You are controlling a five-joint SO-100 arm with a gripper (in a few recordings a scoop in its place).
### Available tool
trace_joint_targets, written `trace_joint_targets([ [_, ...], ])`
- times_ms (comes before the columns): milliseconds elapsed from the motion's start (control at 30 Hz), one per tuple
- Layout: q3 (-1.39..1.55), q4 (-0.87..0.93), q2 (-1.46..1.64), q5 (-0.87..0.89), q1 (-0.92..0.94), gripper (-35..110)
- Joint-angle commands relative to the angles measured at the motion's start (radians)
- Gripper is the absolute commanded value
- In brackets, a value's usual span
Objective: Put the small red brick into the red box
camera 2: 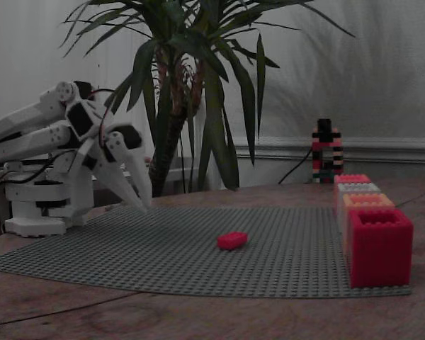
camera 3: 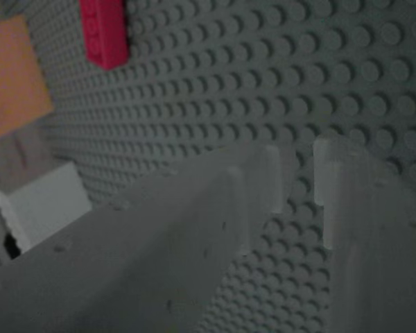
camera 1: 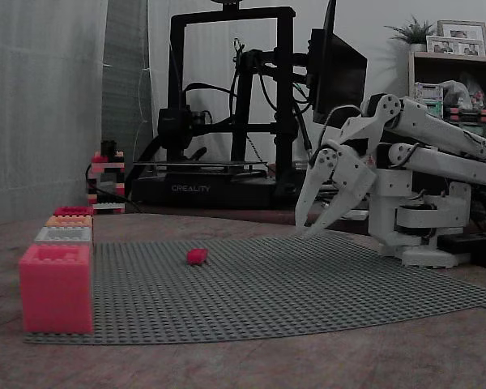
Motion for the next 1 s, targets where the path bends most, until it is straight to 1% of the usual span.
trace_joint_targets([
  [0,-0.048,0.038,-0.006,0.005,-0.003,0],
  [300,-0.051,0.012,-0.006,0.000,-0.002,2],
  [467,-0.140,-0.038,-0.109,0.011,0.015,5],
  [533,-0.190,-0.081,-0.189,0.020,0.026,7],
  [700,-0.353,-0.120,-0.413,0.049,0.046,12],
  [967,-0.798,-0.132,-1.111,0.091,0.126,20],
])
